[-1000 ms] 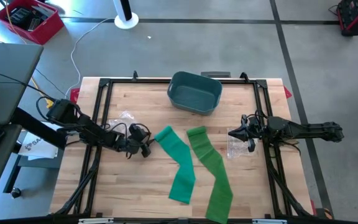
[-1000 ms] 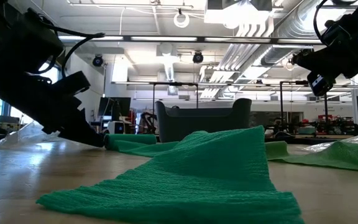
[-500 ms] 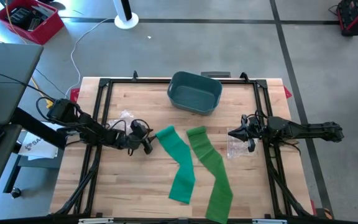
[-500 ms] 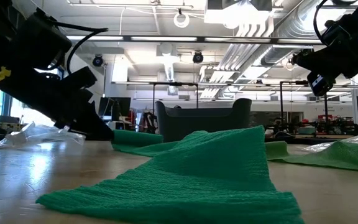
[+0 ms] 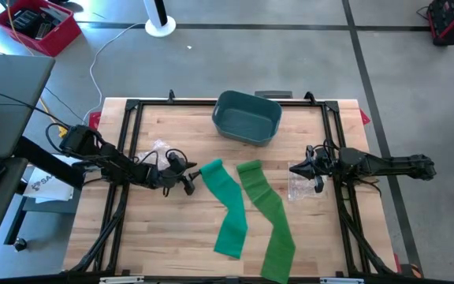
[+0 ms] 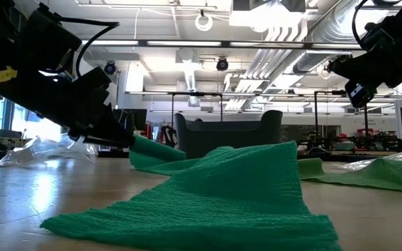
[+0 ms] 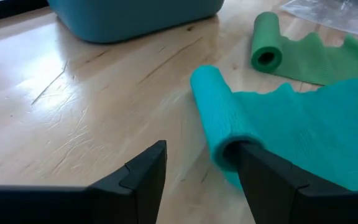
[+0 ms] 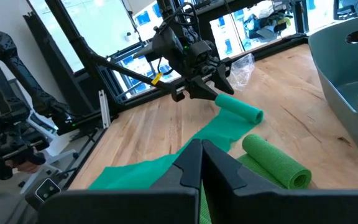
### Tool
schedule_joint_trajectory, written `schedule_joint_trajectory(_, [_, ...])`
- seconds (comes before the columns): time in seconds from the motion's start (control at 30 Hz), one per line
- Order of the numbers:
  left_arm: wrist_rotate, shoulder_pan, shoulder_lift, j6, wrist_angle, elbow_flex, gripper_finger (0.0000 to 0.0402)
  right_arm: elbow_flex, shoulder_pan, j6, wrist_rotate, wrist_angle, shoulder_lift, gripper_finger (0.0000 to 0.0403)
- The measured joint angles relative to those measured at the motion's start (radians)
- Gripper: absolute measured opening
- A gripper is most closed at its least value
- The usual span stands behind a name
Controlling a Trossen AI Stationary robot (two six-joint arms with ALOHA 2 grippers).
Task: Roll bandage
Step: Roll the light green bandage
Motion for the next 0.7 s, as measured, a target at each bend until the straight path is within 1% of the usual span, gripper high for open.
schedule_joint_trajectory(0.1, [-0.003, 0.0, 0.0, 0.008, 0.007, 0.0, 0.0184, 0.0, 0.0, 0.0, 0.0, 0.0, 0.0, 0.0])
schedule_joint_trajectory(0.3, [-0.045, 0.0, 0.0, 0.019, 0.044, 0.0, 0.0184, 0.0, 0.0, 0.0, 0.0, 0.0, 0.0, 0.0])
schedule_joint_trajectory(0.57, [-0.046, 0.035, 0.0, 0.028, 0.05, 0.006, 0.0184, 0.0, 0.0, 0.0, 0.0, 0.0, 0.0, 0.0])
schedule_joint_trajectory(0.6, [-0.039, 0.044, 0.0, 0.037, 0.05, 0.012, 0.0184, 0.0, 0.0, 0.0, 0.0, 0.0, 0.0, 0.0])
schedule_joint_trajectory(0.7, [0.031, 0.073, 0.0, 0.079, 0.05, 0.035, 0.0183, 0.0, 0.0, 0.0, 0.0, 0.0, 0.0, 0.0])
